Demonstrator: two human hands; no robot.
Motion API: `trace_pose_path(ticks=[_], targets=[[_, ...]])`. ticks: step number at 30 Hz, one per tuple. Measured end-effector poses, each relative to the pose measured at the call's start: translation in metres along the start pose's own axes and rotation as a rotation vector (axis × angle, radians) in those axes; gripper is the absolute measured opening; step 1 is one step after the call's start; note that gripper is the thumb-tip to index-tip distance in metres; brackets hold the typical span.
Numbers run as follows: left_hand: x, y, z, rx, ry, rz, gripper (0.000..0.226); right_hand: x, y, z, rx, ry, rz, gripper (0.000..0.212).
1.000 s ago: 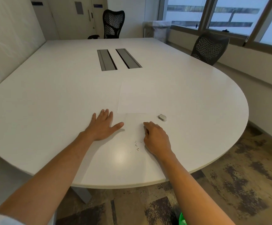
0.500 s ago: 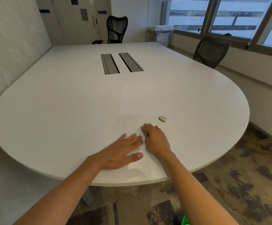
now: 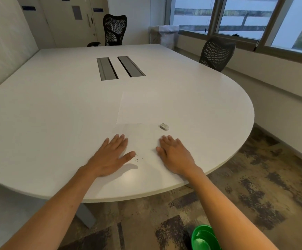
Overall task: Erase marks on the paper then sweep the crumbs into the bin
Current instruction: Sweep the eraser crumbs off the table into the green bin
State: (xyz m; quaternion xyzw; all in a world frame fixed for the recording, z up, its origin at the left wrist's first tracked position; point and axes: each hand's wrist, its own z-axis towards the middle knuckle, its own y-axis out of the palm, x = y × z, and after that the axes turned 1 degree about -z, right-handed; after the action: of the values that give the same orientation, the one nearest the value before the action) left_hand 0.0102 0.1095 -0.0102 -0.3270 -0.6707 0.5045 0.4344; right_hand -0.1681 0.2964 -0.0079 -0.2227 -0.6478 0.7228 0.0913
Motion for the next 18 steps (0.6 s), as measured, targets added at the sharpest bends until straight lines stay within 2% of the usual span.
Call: trace_pose_path(ticks=[3,5,6,8,10,11,12,14,18], targets=[[0.007,0.002,-0.004,-0.044,0.095,-0.046,0.099,-0.020,0.004,-0.004,-0.085,-0.166,0.050,0.057],[0.012,0.001,-0.010,-0.011,0.135,-0.095,0.098,-0.025,0.000,-0.005,-0.106,-0.215,0.244,0.051],[0.014,0.002,-0.014,0.026,0.129,-0.135,0.095,-0.023,-0.003,-0.003,-0.065,-0.192,0.369,0.047],[0.019,0.000,-0.022,0.114,0.064,-0.235,0.084,-0.014,-0.009,0.007,0.142,-0.072,0.487,0.039],[0.023,-0.002,-0.025,0.198,0.034,-0.302,0.092,0.002,-0.015,0.021,0.343,0.102,0.440,0.032],[0.025,-0.003,-0.026,0.227,0.031,-0.315,0.101,0.010,-0.016,0.030,0.383,0.191,0.420,0.030],[0.025,-0.002,-0.025,0.242,0.017,-0.323,0.105,0.017,-0.016,0.040,0.385,0.266,0.403,0.030],[0.024,-0.002,-0.023,0.252,-0.025,-0.317,0.098,0.026,-0.012,0.059,0.333,0.341,0.333,0.033],[0.022,-0.001,-0.021,0.275,-0.073,-0.340,0.100,0.029,-0.006,0.086,0.294,0.308,0.241,0.027]])
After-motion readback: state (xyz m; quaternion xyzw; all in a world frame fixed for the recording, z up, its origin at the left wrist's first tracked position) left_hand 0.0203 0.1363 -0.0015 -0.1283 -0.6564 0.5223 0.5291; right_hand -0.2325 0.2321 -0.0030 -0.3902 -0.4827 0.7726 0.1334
